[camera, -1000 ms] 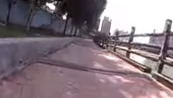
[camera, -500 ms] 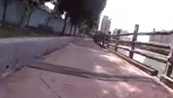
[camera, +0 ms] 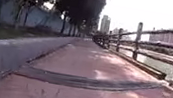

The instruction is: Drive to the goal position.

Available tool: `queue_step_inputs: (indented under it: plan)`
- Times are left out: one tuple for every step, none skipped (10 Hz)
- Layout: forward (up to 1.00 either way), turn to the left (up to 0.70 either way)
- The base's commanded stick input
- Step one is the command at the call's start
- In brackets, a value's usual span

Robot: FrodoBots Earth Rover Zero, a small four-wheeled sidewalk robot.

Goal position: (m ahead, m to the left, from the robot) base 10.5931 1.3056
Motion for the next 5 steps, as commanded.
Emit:
queue_step_inputs:
  plan:
    - [0.7, 0.0]
    - [0.7, 0.0]
    - [0.7, 0.0]
    - [0.7, 0.0]
    - [0.7, 0.0]
